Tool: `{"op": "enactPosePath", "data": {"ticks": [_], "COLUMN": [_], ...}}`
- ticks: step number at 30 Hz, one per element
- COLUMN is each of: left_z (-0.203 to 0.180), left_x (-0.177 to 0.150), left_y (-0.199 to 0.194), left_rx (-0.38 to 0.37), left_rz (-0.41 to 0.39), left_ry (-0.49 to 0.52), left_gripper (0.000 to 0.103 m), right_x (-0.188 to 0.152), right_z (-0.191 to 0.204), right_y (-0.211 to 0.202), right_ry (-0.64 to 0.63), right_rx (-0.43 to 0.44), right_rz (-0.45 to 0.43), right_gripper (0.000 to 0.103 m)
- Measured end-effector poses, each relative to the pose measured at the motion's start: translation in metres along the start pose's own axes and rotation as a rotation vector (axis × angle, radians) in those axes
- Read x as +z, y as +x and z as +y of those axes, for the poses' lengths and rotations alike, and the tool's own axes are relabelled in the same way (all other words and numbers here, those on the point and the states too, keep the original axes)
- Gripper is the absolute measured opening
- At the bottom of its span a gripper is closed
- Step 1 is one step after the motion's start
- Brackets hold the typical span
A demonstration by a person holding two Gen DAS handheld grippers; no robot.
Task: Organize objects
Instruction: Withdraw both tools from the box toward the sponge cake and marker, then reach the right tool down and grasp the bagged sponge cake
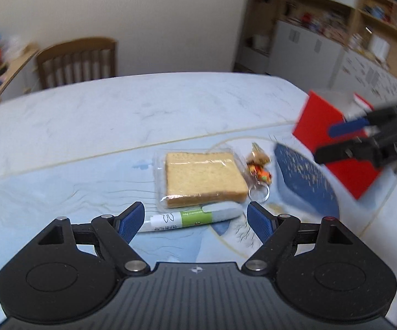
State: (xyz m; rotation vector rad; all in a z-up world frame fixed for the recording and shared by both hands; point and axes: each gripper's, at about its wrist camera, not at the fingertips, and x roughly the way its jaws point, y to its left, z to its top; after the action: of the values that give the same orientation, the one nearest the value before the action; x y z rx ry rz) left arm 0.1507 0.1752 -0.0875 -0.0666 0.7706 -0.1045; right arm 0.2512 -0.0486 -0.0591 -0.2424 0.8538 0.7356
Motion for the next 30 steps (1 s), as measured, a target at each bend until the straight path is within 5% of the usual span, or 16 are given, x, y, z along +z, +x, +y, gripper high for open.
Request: {"op": "enactPosePath", "data": {"ticks": [4, 14, 30], "left_z": [-0.003, -0.009, 0.021], "left_x": [-0.001, -0.01, -0.004], "left_y": [0.013, 0.038, 0.068], "left_rx": [-0.049, -0.024, -0.099], "left_rz": [0.054, 0.06, 0.112], "left_ry": [0.113, 0.305, 0.226], "left_gripper": [0.081, 0.081, 0.081], "right_x": [0.004, 0.011, 0.043], "right_z": [0.002, 0.002, 0.047], "right_y": [0.015, 0.044, 0.087], "right_ry": [-0.013, -0.007, -0.257], "right_rx": [-0.005, -0.023, 0.1], "right_rz": [0.03, 0.079, 0.121], "right_gripper": [0.083, 0.082, 0.095]}}
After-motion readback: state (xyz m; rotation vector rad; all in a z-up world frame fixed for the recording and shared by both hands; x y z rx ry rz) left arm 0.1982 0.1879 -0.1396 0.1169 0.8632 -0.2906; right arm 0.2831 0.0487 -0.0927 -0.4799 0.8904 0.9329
